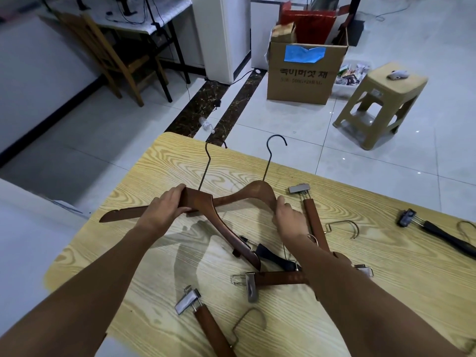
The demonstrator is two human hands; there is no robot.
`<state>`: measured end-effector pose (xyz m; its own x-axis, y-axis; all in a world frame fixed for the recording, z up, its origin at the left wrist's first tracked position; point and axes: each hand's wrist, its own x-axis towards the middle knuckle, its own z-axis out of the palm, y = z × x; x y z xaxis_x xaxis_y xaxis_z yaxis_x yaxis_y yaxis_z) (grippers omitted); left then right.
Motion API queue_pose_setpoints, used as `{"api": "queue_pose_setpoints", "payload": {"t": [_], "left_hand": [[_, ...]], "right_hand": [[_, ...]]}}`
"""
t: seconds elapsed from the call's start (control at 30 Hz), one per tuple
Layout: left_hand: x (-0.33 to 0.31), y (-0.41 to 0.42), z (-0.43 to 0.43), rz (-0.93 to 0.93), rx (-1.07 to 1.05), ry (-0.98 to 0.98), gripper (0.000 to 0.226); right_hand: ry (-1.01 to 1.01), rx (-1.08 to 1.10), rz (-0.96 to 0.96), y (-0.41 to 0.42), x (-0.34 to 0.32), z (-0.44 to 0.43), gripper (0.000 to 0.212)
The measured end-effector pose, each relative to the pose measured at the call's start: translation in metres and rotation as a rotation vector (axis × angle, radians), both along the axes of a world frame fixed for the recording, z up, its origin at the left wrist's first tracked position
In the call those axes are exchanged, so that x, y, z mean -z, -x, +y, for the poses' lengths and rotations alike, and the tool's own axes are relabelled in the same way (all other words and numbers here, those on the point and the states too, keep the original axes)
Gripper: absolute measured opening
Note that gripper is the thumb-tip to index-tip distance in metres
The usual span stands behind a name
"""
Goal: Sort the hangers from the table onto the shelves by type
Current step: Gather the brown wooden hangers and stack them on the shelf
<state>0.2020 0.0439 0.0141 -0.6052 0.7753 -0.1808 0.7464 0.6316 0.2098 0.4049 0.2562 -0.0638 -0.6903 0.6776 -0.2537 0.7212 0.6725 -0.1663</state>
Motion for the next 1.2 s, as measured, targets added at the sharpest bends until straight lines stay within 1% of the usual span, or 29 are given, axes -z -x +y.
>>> {"api": "queue_pose_setpoints", "payload": {"t": [0.07,0.13,0.23,0.37,0.53,0.73,0.83,0.97,1.2], "left_hand": [[-0.001,0.001,0.001,-0.002,-0.009,-0.012,0.062],[-0.003,0.002,0.001,0.002,-0.009,-0.019,0.062],[-0.007,0.004,-0.001,0.017,-0.017,-0.035,0.063],[-0.015,0.006,-0.004,0.026,-0.016,-0.063,0.062],[-0.027,0.005,-0.008,0.057,-0.003,-0.080,0.063],[-0.045,-0.002,-0.017,0.030,-0.011,-0.107,0.063],[-0.058,-0.006,-0.020,0.011,-0.002,-0.136,0.062],[-0.079,-0.012,-0.018,0.005,0.016,-0.189,0.061],[-0.110,-0.040,-0.029,0.091,0.037,-0.244,0.060]], "right_hand": [[0.042,0.039,0.094,0.005,-0.005,-0.003,0.031],[0.063,0.068,0.181,0.008,-0.011,-0.005,0.026],[0.067,0.056,0.249,0.012,-0.020,-0.005,0.024],[-0.004,0.011,0.236,0.020,-0.033,-0.004,0.029],[-0.141,-0.021,0.203,0.026,-0.049,-0.003,0.026],[-0.225,0.001,0.186,0.018,-0.067,-0.004,0.043],[-0.246,0.000,0.161,0.009,-0.078,-0.009,0.047],[-0.248,0.047,0.186,-0.006,-0.094,-0.018,0.045],[-0.306,0.074,0.231,-0.032,-0.132,-0.031,0.041]]}}
